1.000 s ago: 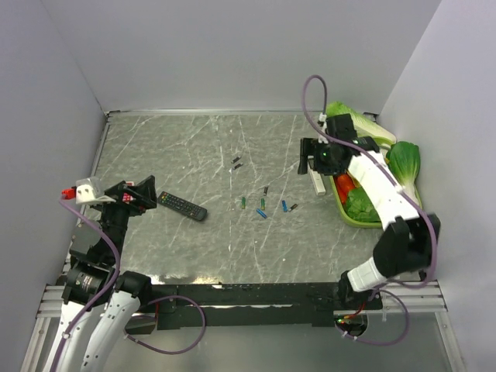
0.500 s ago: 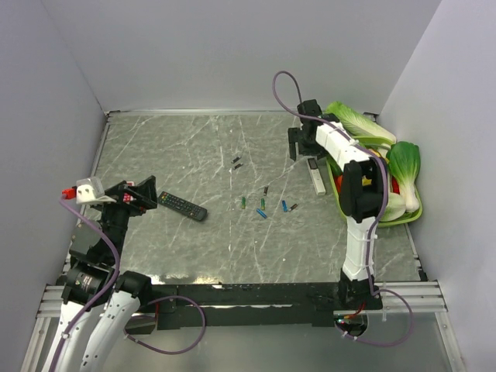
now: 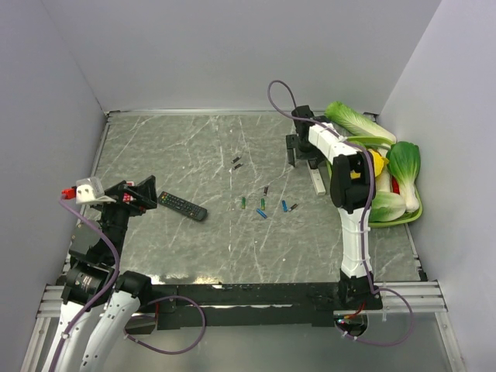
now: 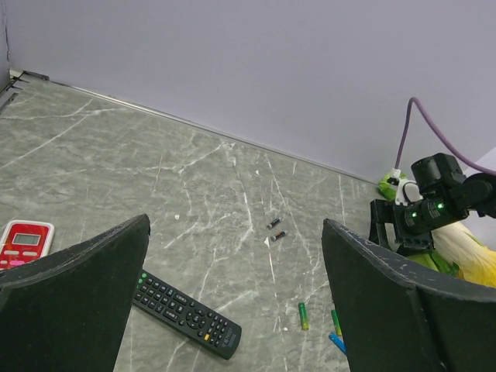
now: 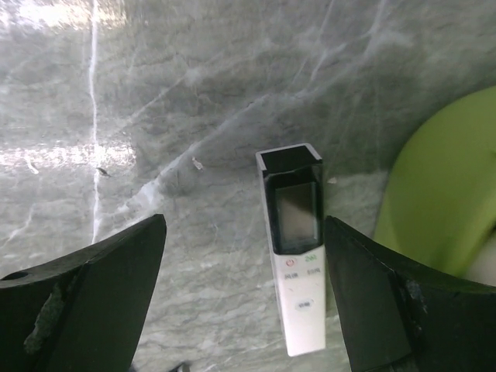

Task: Load the batteries into the remote control
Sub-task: Pick up the remote control from the center of the board.

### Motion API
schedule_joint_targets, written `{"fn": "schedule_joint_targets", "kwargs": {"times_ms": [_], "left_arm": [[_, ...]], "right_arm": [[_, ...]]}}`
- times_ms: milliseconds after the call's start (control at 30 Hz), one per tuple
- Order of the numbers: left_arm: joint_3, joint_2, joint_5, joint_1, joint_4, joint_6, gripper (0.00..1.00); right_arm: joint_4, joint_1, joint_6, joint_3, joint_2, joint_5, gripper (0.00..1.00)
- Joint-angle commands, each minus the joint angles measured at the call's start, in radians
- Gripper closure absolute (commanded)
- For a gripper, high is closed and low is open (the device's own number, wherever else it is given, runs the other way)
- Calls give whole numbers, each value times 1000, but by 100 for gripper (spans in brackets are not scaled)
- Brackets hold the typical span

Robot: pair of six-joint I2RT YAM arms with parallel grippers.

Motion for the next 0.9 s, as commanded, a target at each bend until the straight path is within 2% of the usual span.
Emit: {"fn": "schedule_joint_targets", "kwargs": {"times_ms": [0, 333, 433, 800, 867], "left_arm": [[39, 0, -13, -3, 9, 6, 3], [38, -1, -9, -3, 10, 6, 3], [36, -1, -7, -3, 13, 6, 3], [33, -4, -3, -4, 16, 8, 3], [33, -6, -3, -6, 16, 6, 3]], "right_arm": [[-37, -16, 28, 5, 9, -12, 10], [-73, -25, 42, -15, 6, -62, 10], [-59, -19, 41, -47, -16, -92, 15], [-37, 13, 42, -161, -95, -128, 51], [-33, 18, 42, -182, -115, -129, 62]]}}
